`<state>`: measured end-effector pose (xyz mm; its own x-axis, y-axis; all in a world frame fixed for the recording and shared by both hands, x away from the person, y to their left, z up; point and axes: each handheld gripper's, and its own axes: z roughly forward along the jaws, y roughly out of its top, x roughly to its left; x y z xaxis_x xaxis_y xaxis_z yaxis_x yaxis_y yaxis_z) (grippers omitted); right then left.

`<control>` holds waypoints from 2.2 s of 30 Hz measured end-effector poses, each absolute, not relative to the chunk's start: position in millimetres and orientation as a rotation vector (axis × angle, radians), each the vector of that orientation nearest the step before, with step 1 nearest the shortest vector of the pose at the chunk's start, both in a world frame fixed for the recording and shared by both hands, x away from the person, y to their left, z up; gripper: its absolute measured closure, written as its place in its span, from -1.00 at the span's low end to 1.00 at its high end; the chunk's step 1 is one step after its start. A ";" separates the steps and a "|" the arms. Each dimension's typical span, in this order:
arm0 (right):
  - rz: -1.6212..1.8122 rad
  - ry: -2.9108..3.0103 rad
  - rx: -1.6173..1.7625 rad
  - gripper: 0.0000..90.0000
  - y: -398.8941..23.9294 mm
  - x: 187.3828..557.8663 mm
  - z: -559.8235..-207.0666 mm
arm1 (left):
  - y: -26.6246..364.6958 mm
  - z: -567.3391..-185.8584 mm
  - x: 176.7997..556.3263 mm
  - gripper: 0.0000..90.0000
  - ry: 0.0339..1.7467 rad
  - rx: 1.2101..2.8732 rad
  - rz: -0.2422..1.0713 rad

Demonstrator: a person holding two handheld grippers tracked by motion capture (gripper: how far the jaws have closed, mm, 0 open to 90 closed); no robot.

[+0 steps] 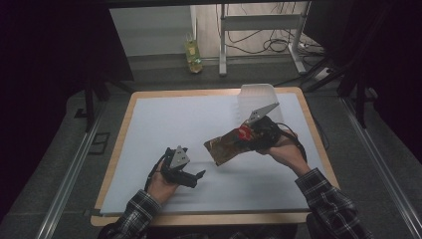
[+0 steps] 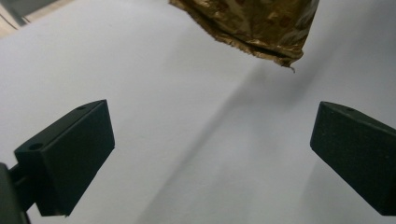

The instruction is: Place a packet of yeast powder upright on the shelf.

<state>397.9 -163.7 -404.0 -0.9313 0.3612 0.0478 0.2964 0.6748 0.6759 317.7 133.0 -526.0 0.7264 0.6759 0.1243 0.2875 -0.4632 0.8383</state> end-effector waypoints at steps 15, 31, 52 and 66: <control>1.031 2.732 0.433 0.53 -168.9 415.7 -364.6 | 131.7 -527.4 319.6 -1.00 0.725 2.064 0.598; 1.033 2.669 0.411 0.53 -182.5 439.4 -327.6 | 131.8 -527.8 319.8 -1.00 0.716 2.048 0.593; 0.851 2.605 0.333 0.53 -208.1 470.0 -301.0 | 128.3 -529.7 318.8 -1.00 0.685 2.073 0.588; 0.683 2.579 0.270 0.53 -223.1 495.7 -303.3 | 138.9 -524.6 319.6 -1.00 0.703 2.040 0.636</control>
